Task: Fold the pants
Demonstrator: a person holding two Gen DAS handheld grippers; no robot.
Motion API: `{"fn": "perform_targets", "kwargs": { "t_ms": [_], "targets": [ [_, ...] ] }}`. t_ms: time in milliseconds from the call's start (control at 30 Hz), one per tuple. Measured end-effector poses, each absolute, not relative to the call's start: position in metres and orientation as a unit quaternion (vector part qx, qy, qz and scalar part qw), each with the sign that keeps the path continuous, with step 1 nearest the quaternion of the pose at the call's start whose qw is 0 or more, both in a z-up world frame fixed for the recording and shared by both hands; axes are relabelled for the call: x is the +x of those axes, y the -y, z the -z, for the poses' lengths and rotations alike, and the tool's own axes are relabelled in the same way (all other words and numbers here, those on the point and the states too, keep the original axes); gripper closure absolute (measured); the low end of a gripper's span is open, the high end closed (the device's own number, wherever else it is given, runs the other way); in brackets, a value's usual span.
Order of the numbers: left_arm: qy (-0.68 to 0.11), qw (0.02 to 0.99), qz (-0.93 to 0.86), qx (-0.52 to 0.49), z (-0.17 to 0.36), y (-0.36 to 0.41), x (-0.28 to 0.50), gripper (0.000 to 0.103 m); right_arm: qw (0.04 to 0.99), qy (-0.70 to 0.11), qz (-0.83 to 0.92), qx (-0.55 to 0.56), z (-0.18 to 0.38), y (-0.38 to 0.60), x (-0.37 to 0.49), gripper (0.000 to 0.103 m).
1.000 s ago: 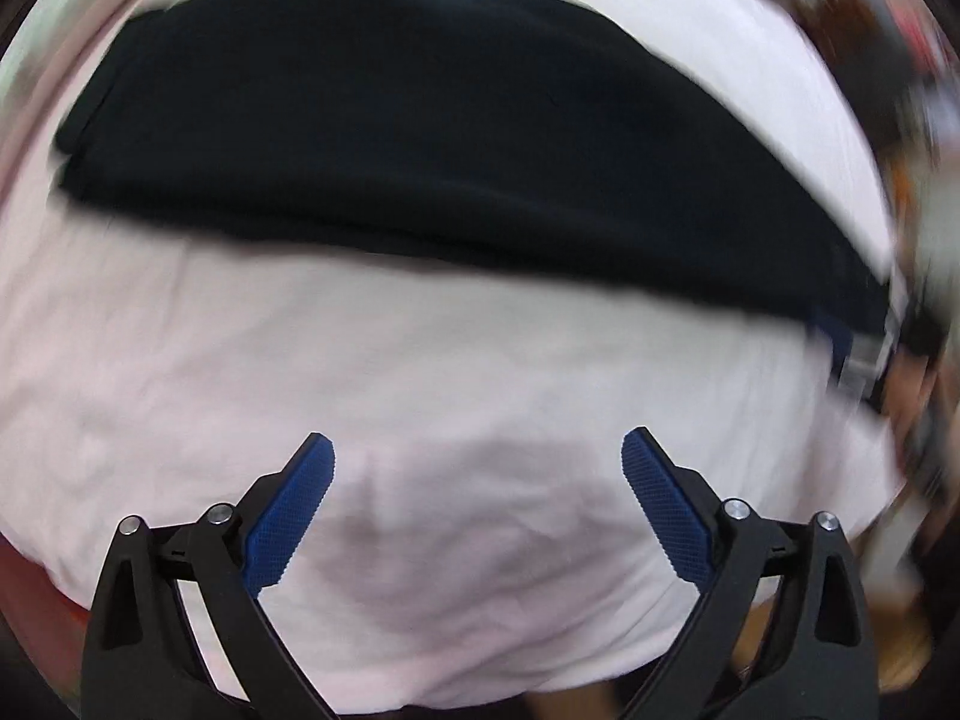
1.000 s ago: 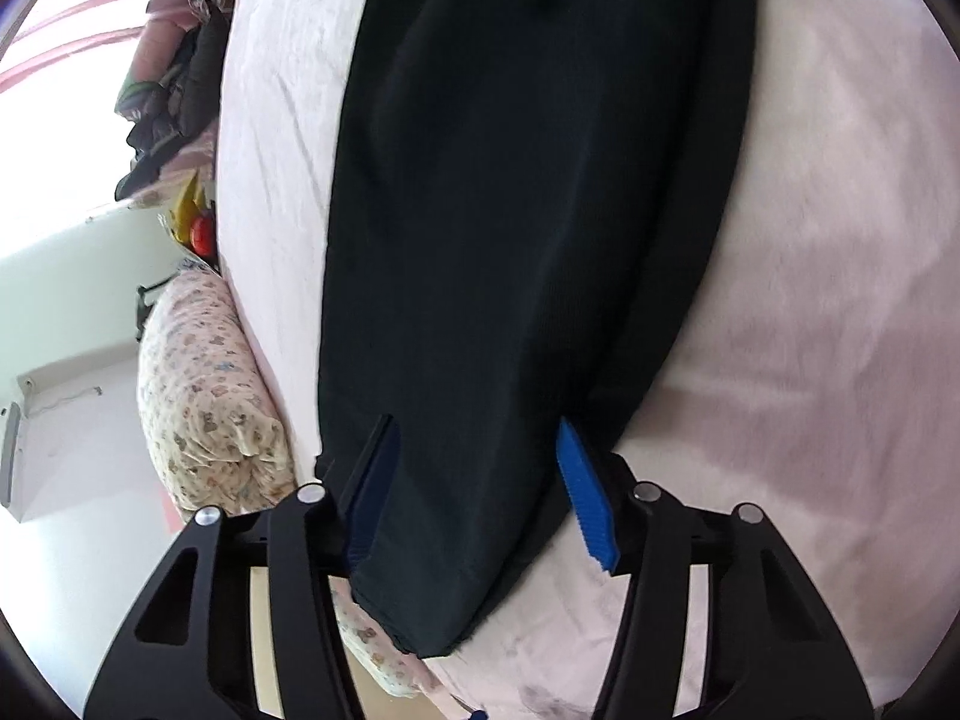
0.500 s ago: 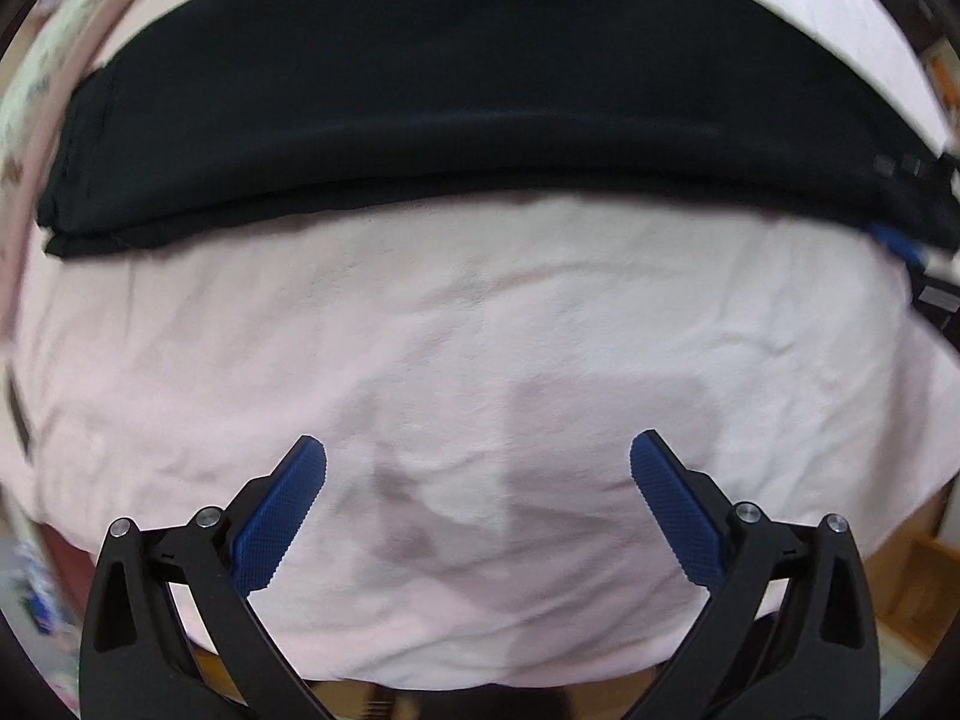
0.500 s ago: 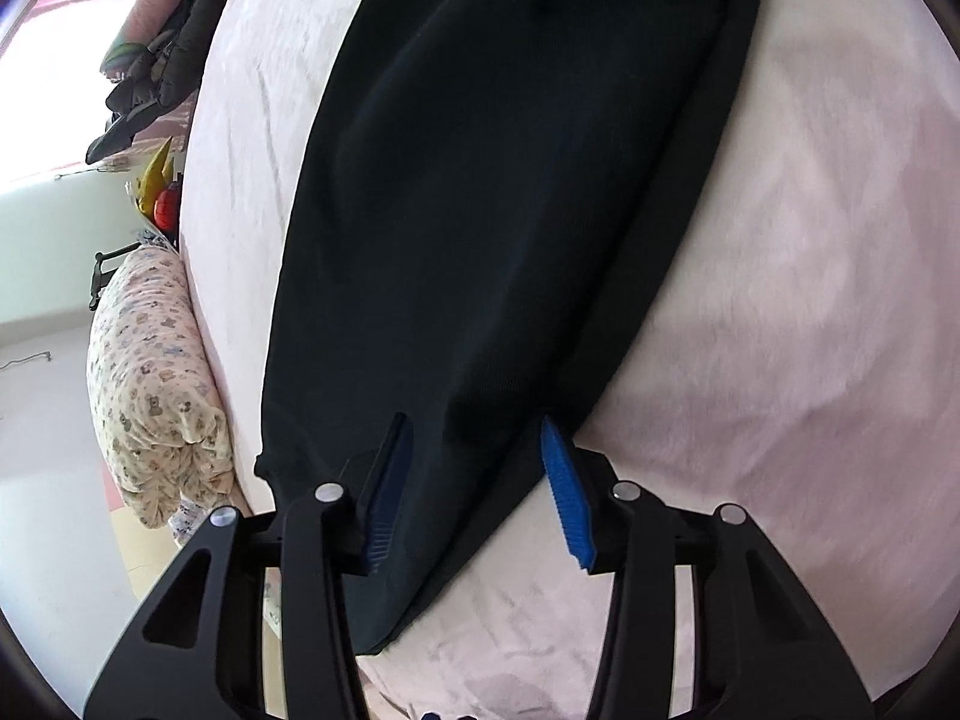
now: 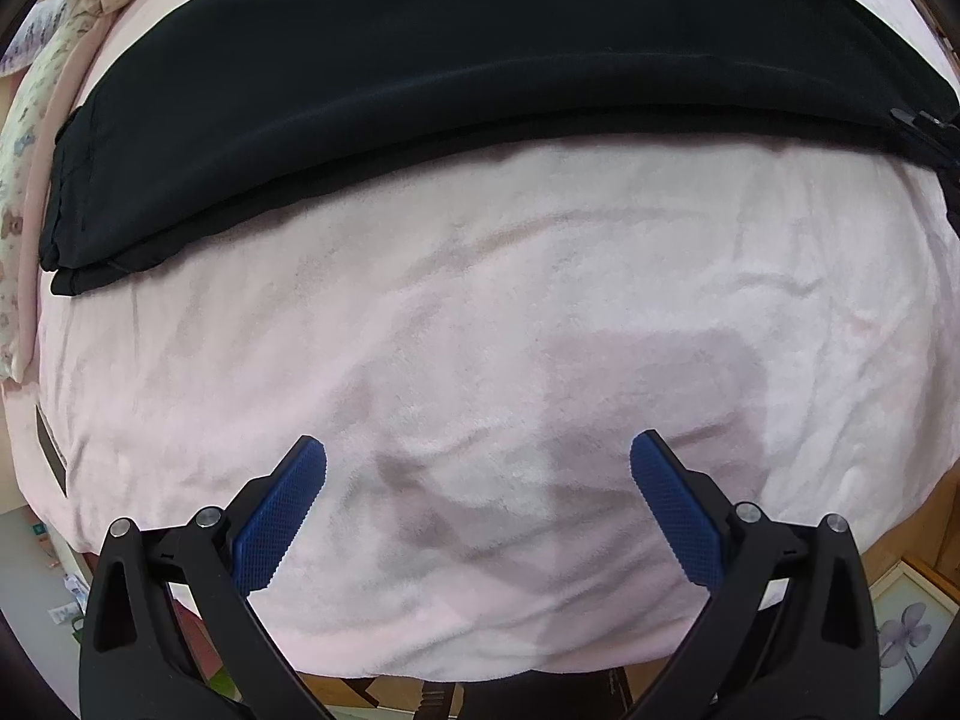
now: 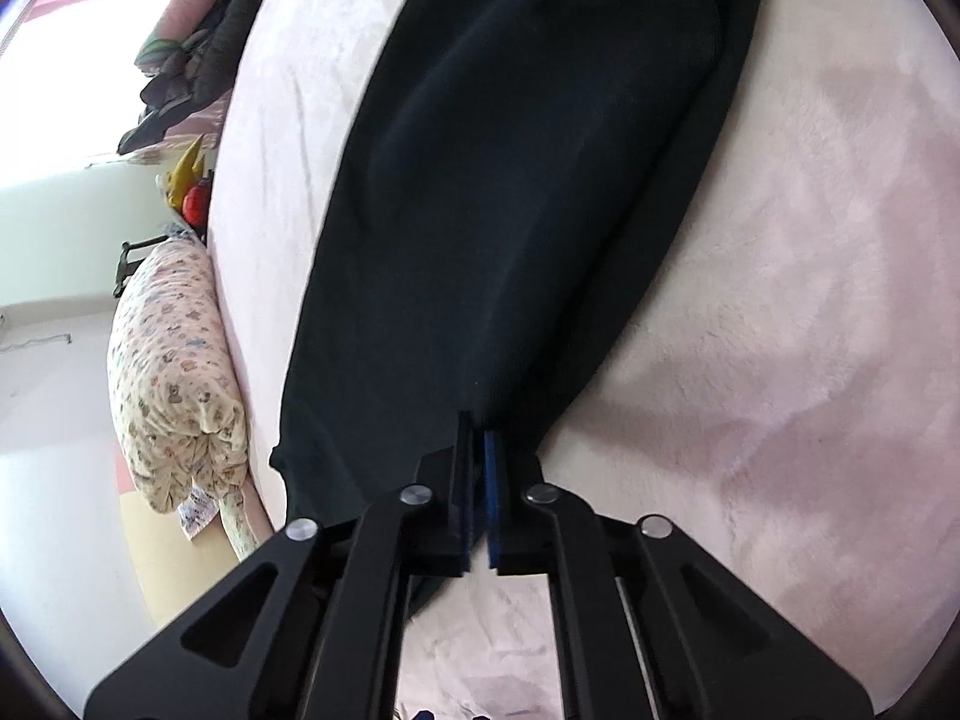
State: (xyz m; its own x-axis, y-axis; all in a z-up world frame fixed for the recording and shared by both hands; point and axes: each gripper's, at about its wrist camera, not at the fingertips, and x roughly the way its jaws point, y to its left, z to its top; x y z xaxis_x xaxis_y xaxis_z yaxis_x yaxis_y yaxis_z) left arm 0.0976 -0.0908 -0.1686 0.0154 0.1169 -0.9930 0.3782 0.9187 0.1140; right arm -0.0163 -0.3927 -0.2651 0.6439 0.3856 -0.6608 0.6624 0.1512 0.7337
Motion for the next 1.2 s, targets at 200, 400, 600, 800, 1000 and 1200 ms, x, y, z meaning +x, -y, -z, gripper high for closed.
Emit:
{"fn": "perform_targets", "kwargs": {
  "t_ms": [200,400,600,800,1000,1200],
  "targets": [
    [-0.701,0.683,0.1,0.18,0.181,0.092,0.08,0.001,0.664,-0.498,0.133,0.541,0.264,0.387,-0.005,0.081],
    [-0.701,0.678,0.105,0.195,0.185,0.102,0.065,0.001,0.731,-0.546,0.147,0.382,0.229,0.37,0.011,0.056],
    [-0.698,0.675,0.113,0.21,0.195,0.125,0.046,0.001,0.725,-0.561,0.141,0.374,0.229,0.368,0.012,0.056],
    [-0.695,0.671,0.122,0.227,0.203,0.143,0.025,0.001,0.727,-0.548,0.133,0.393,0.228,0.377,0.0,0.056],
    [-0.697,0.668,0.12,0.23,0.204,0.15,0.018,0.001,0.671,-0.461,0.114,0.57,0.248,0.413,-0.031,0.056],
    [-0.703,0.663,0.114,0.228,0.209,0.142,0.009,0.001,0.611,-0.403,0.133,0.668,0.275,0.439,-0.046,0.063]
  ]
}}
